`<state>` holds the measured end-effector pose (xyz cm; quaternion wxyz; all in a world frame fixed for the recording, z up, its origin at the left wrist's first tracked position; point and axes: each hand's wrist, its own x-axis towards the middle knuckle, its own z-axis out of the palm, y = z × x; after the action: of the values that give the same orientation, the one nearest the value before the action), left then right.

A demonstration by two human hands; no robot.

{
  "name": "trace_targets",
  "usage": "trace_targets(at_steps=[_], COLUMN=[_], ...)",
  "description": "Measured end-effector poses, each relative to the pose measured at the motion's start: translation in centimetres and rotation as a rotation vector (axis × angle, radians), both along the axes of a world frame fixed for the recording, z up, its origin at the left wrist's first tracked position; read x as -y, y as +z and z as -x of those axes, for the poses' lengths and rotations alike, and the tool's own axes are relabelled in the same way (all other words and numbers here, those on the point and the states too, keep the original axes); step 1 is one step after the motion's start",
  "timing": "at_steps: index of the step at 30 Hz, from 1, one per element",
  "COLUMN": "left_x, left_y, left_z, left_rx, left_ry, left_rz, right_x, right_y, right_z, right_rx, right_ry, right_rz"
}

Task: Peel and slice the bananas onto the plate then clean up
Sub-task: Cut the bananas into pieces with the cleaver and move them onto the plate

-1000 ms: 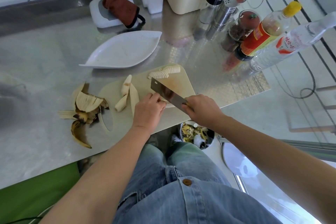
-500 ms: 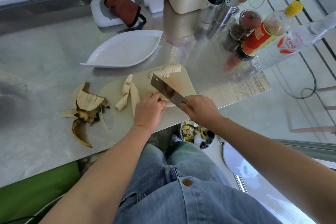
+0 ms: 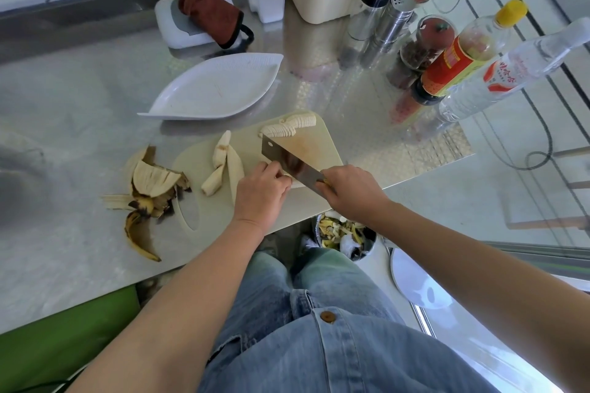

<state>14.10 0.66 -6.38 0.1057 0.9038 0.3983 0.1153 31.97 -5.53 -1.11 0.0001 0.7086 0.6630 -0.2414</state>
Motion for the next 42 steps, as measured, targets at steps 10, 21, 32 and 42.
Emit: trace_targets(at_steps=[10, 21, 32, 42], left_x=[0.0, 0.0, 0.1, 0.1], left_y=[-0.1, 0.1, 0.0, -0.2], left_z=[0.1, 0.1, 0.1, 0.3], left_rx=[0.029, -0.009, 0.007, 0.027], left_ry=[-0.001, -0.006, 0.003, 0.007], left_rz=[0.012, 0.012, 0.011, 0.010], right_x=[0.2, 0.0, 0.0, 0.3], right_y=[-1.3, -0.4, -0.3, -1.3], right_z=[0.5, 0.1, 0.5, 0.8], right_rx=[0.011, -0.039, -0.021, -0.009], right_ry=[-0.028, -0.032, -0.007, -0.056], right_rz=[0.026, -0.027, -0.008, 0.021])
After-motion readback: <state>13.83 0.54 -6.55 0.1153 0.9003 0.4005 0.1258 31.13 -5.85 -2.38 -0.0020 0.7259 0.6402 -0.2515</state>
